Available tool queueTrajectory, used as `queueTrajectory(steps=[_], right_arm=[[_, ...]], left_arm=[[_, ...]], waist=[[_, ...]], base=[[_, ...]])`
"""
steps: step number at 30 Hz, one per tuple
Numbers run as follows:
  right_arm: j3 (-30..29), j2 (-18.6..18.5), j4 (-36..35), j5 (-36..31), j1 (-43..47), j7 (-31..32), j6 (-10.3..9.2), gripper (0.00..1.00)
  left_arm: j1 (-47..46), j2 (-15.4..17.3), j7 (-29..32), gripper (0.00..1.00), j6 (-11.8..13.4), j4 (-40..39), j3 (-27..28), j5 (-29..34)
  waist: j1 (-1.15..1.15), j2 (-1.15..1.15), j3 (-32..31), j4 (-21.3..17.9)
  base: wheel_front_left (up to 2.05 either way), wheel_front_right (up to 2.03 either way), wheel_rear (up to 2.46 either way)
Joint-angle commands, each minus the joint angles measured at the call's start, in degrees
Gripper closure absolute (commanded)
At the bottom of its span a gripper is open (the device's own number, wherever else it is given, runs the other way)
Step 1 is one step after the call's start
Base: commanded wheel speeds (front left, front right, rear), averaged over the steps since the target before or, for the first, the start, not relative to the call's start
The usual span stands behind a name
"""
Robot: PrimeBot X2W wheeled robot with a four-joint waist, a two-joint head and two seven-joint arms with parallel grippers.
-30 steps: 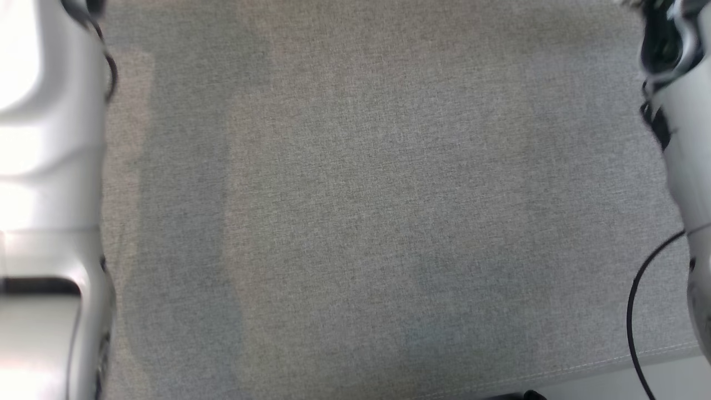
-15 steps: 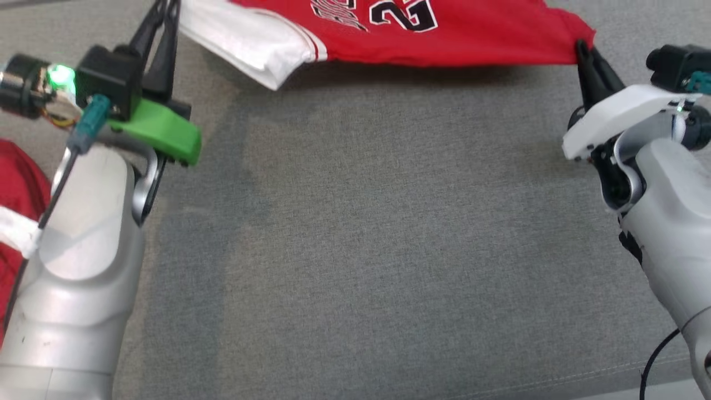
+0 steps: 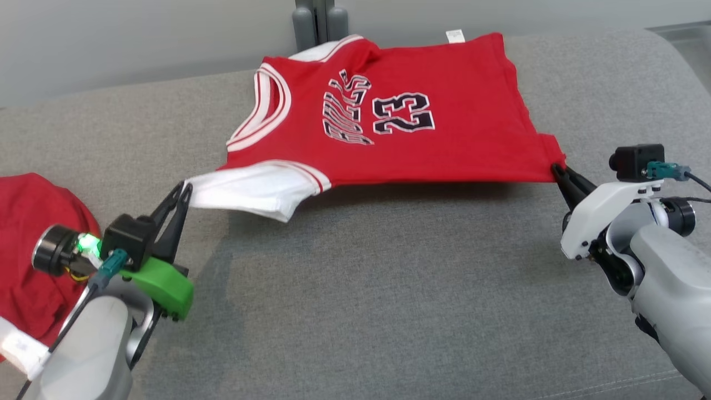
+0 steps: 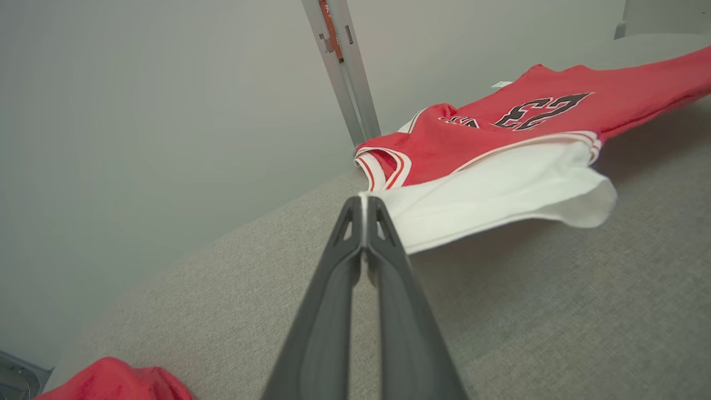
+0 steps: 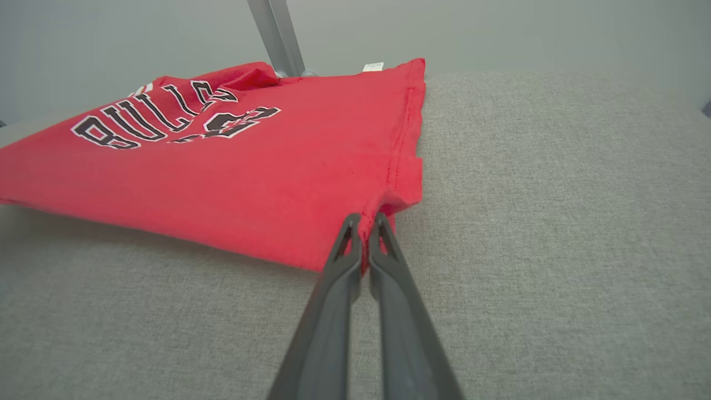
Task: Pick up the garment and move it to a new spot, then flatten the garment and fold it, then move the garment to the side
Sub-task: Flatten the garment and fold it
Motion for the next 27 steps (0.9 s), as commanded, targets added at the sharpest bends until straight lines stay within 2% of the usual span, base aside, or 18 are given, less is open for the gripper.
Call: queueTrajectory(steps=[1,12,27], right_arm=[[0.9,-0.9,-0.4,1.1,1.3,0.4,-0.07,1.0],[10.8,-5.9,-5.1,8.1,6.1,6.2,-0.07,1.0],[19.0,-17.9,-18.8,20.8,11.9,21.3,-0.07,1.0]], left_arm=[[2.1,1.3,0.0,1.0,-0.1,-0.5,-0.4,-0.8],[14.1,7.0,0.8,1.0,0.0,-6.4,-4.7,-6.3],[29.4,13.4,7.7,1.0,0.3,-24.1,-6.9,-14.3]], waist=[[0.0,0.0,-3.3,0.2],[0.0,0.0,-8.7,0.2],[0.0,0.0,-12.8,0.0]], base=[[0.0,0.0,0.0],[0.0,0.0,0.0],[0.0,0.0,0.0]])
